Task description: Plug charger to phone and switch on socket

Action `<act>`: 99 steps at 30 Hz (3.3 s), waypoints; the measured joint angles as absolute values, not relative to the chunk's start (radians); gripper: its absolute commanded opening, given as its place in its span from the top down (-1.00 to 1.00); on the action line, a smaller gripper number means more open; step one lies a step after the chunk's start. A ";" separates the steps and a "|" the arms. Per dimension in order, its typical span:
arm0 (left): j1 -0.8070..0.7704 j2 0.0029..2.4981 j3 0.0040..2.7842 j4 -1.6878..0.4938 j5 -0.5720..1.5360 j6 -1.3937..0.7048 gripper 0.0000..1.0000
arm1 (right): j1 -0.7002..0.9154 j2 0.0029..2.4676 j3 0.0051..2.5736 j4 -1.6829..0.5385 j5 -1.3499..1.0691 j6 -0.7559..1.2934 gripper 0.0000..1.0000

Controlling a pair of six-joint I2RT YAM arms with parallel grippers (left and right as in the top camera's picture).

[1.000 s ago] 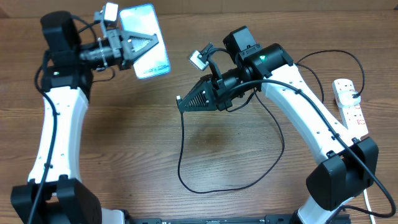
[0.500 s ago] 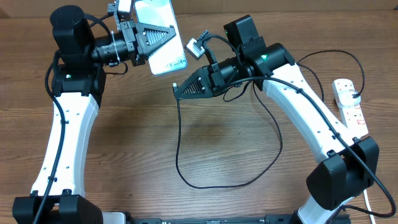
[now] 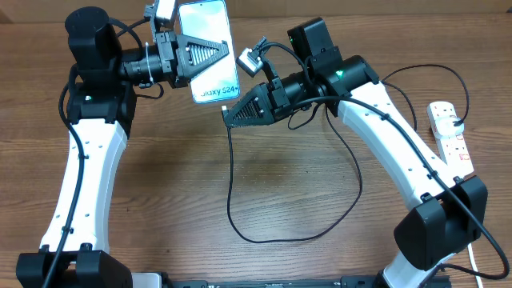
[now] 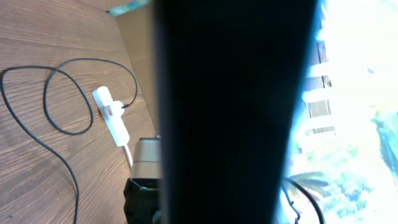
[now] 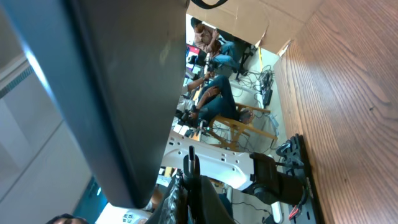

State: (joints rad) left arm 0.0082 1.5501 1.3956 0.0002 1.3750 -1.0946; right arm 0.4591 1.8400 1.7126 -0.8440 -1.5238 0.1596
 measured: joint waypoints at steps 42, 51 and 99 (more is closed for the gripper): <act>0.008 1.550 1.396 -0.188 1.287 -1.048 0.92 | 0.466 1.840 1.713 -0.775 -1.485 0.255 0.93; 0.008 1.550 1.396 -0.188 1.289 -1.046 0.91 | 0.466 1.840 1.713 -0.775 -1.485 0.261 0.93; 0.007 1.550 1.396 -0.184 1.260 -0.986 0.91 | 0.466 1.840 1.713 -0.704 -1.430 0.434 0.93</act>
State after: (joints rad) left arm 0.0071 1.5501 1.3956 -0.1837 1.2598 -0.9859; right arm 0.4664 1.8400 1.7126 -0.7036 -1.4303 0.4335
